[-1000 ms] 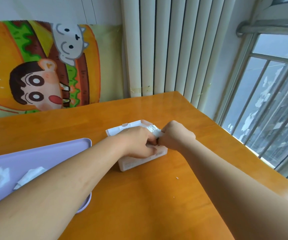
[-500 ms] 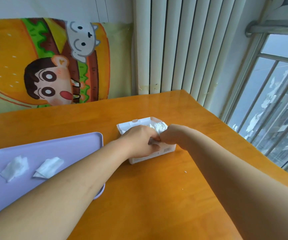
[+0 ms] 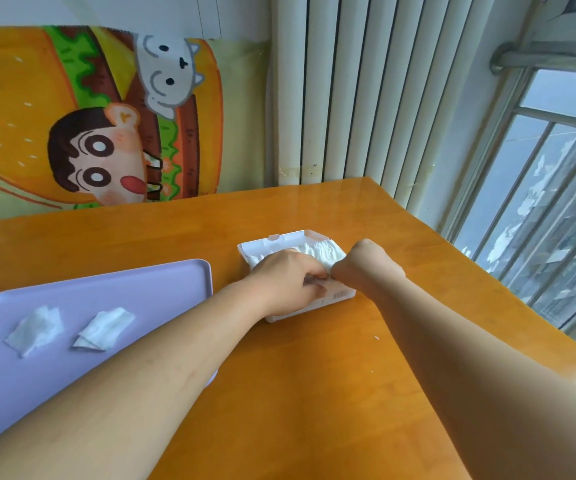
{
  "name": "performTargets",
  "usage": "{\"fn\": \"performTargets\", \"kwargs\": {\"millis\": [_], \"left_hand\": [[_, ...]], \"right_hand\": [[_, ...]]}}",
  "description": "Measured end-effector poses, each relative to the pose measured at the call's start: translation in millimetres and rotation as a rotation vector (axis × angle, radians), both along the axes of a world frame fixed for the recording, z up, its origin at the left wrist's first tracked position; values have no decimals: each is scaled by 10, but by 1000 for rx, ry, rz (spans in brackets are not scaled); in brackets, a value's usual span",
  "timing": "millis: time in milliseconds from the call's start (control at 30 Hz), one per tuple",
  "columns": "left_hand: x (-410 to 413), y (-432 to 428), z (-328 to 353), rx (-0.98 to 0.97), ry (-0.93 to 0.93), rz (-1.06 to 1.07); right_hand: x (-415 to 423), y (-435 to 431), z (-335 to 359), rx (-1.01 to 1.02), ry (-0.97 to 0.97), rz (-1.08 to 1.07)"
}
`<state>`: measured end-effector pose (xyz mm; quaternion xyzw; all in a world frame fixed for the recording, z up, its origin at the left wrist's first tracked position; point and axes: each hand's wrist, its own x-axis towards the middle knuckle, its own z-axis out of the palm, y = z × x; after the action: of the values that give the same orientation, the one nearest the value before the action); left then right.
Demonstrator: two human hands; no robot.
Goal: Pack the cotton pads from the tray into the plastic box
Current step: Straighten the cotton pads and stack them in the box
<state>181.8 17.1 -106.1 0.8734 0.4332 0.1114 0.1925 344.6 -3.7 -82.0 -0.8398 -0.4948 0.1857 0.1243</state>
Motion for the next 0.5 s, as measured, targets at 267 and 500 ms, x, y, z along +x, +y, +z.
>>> {"fn": "performTargets", "kwargs": {"millis": [267,500], "left_hand": [[-218,-234,50,21,-68,-40],[-1230,-689,-18,143,-204,163]], "right_hand": [[-270,-203,268,63,-340,147],[-1403,-437,180,453,182,548]]}}
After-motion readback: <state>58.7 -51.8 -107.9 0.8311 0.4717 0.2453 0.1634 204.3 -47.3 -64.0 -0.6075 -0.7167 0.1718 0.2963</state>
